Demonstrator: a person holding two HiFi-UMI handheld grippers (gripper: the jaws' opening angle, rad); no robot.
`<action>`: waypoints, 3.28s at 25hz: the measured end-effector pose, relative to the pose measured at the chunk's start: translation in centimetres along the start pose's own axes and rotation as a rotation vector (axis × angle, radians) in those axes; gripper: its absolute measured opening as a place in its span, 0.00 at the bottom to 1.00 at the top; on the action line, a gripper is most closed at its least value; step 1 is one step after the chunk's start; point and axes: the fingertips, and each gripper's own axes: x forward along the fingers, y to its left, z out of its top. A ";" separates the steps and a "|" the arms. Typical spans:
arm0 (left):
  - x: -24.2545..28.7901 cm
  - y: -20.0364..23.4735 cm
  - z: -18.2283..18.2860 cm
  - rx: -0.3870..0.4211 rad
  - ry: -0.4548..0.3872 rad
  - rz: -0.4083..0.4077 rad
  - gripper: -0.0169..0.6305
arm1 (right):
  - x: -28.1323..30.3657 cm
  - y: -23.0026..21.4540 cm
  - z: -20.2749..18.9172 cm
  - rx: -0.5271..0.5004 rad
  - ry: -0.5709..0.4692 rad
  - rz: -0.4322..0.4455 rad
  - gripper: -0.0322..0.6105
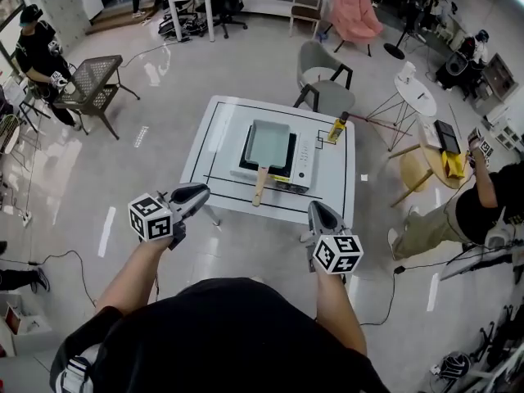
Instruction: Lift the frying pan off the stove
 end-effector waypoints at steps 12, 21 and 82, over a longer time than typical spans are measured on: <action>1.1 -1.9 -0.4 -0.005 0.008 0.033 0.10 | 0.6 -1.4 0.1 0.001 0.048 0.060 0.06; 1.2 -1.8 -0.1 -0.004 -0.021 0.027 0.10 | 0.6 -1.5 0.1 0.002 0.060 0.062 0.06; 11.5 10.6 -2.6 -0.179 0.135 -0.071 0.10 | 14.3 -5.0 -3.6 0.189 0.218 0.108 0.13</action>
